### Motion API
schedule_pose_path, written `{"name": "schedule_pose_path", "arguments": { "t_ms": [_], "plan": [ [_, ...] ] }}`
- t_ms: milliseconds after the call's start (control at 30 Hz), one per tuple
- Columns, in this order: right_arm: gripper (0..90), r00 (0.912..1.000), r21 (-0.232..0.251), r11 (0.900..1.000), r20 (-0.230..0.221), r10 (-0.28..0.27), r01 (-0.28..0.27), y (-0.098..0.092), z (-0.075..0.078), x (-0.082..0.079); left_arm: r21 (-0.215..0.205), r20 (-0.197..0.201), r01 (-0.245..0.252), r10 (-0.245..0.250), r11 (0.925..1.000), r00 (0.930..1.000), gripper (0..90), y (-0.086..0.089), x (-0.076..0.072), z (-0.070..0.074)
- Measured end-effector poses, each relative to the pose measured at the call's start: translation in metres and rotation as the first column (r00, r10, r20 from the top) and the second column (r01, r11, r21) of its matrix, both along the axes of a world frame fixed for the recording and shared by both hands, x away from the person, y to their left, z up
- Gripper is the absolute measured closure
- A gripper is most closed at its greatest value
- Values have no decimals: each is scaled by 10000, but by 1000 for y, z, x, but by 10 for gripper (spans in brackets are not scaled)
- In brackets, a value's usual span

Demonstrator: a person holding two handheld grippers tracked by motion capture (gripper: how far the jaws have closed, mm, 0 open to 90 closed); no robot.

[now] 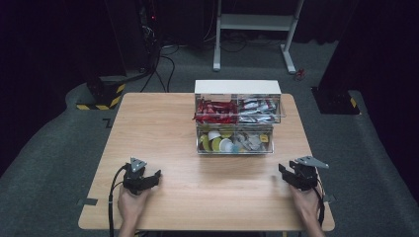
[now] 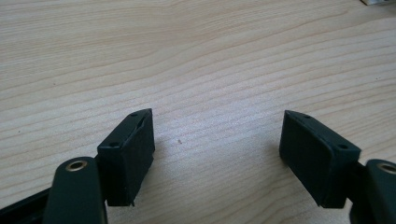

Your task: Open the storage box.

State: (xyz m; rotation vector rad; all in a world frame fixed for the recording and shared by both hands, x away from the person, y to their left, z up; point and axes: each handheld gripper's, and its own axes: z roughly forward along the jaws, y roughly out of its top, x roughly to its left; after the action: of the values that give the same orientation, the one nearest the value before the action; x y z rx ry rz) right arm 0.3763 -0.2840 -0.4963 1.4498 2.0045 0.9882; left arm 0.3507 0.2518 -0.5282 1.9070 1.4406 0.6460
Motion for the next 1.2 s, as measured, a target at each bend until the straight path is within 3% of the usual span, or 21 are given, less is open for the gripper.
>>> {"name": "schedule_pose_path", "arguments": {
  "t_ms": [333,700,967,1200],
  "plan": [
    [552,9973,444,9970,391,615,-632,6,28,-2,5,8,0,0,10000,10000,269,0,0,0],
    [588,9848,563,9879,1053,1384,-1448,20,68,-1,-16,5,-5,5,10000,10000,274,0,0,0],
    [624,9818,467,9868,1176,1490,-1553,26,87,6,-21,4,-13,13,10000,10000,275,0,0,0],
    [623,9747,499,9839,1544,1619,-1713,28,106,9,-21,10,-19,19,10000,10000,277,0,0,0]
  ]
}}
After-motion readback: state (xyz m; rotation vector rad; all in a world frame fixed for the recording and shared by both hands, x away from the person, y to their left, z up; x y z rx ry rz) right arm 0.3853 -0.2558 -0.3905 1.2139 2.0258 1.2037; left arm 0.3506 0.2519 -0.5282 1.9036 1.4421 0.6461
